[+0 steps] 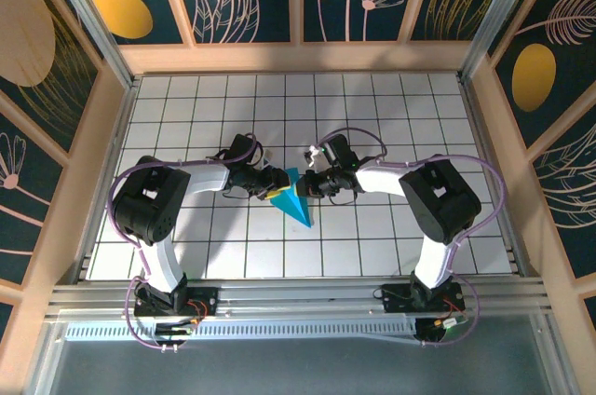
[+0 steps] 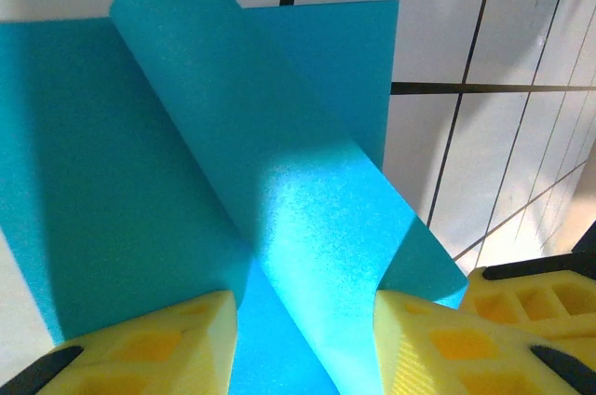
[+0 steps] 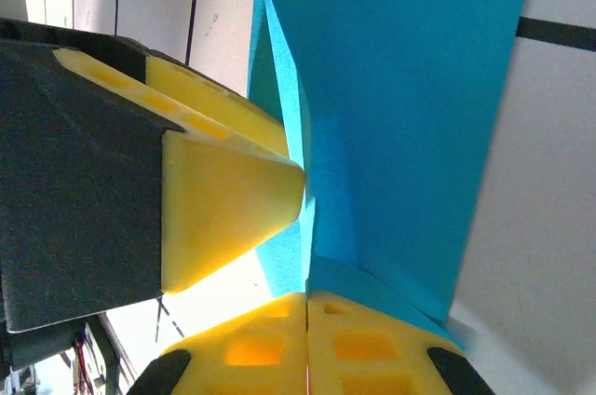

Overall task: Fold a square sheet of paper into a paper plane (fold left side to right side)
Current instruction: Fourth fold the wing at the center of the table.

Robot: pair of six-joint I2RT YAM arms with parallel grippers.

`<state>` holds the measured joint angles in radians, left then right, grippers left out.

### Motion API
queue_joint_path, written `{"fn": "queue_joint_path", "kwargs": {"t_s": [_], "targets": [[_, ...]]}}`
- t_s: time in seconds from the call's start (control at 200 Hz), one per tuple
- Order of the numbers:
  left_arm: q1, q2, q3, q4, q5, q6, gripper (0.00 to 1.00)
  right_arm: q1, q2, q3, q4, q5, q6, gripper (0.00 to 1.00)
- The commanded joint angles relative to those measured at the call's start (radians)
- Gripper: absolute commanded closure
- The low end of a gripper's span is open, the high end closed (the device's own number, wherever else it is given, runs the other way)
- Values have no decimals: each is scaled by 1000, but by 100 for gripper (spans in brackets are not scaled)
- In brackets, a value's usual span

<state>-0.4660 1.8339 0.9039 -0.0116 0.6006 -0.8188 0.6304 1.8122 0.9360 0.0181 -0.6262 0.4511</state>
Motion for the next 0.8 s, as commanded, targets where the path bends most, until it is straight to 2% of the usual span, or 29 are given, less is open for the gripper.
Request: {"fn": "queue_joint_path", "kwargs": {"t_s": [0.0,0.796], "targets": [[4,33,-23,-70,-87,20,56,6,24,26,-29,26,-18,94],[5,32,-20,-74,-88,21,56,7,58,52,-83,106,-31,96]]}}
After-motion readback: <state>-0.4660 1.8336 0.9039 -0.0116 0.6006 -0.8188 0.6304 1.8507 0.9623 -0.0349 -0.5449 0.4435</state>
